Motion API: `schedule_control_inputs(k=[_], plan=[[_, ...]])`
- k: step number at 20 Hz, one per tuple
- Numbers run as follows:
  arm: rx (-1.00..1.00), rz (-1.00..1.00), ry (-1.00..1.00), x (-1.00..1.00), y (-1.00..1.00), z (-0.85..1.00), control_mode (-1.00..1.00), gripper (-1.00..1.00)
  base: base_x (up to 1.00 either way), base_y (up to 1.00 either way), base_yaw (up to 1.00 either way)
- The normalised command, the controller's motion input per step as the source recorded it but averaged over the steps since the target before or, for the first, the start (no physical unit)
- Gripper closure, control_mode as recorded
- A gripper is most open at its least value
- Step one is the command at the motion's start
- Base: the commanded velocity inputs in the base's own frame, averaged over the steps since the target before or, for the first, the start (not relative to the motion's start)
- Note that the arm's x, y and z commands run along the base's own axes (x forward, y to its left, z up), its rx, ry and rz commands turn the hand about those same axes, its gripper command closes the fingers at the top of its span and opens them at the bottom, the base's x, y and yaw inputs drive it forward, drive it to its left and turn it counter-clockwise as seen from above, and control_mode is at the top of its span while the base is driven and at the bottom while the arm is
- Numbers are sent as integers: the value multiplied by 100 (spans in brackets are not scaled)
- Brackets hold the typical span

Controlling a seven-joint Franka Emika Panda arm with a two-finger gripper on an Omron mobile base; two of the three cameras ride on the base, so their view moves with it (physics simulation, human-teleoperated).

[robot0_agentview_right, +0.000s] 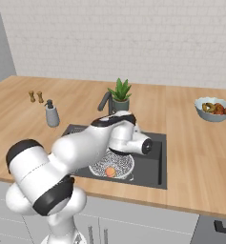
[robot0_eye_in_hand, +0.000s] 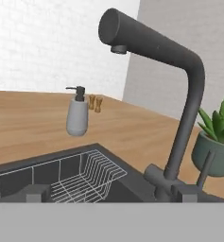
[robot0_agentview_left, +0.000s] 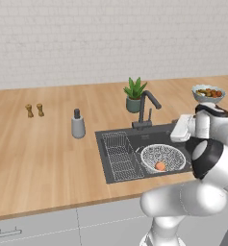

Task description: Put the colander in the sink, put the peach in the colander, and turn on the sink faucet and pour water over the colander.

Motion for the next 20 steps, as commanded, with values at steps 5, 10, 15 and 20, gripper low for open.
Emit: schedule_control_inputs(k=[5,10,15,20], plan=[[11,15,-10,27,3,13,-100,-100,0,0,0],[10,11,-8,31,2,0,-100,-100,0,0,0],[7,7,-10,24,0,0,-100,-100,0,0,0],[5,1,-3,25,0,6,-100,-100,0,0,0]])
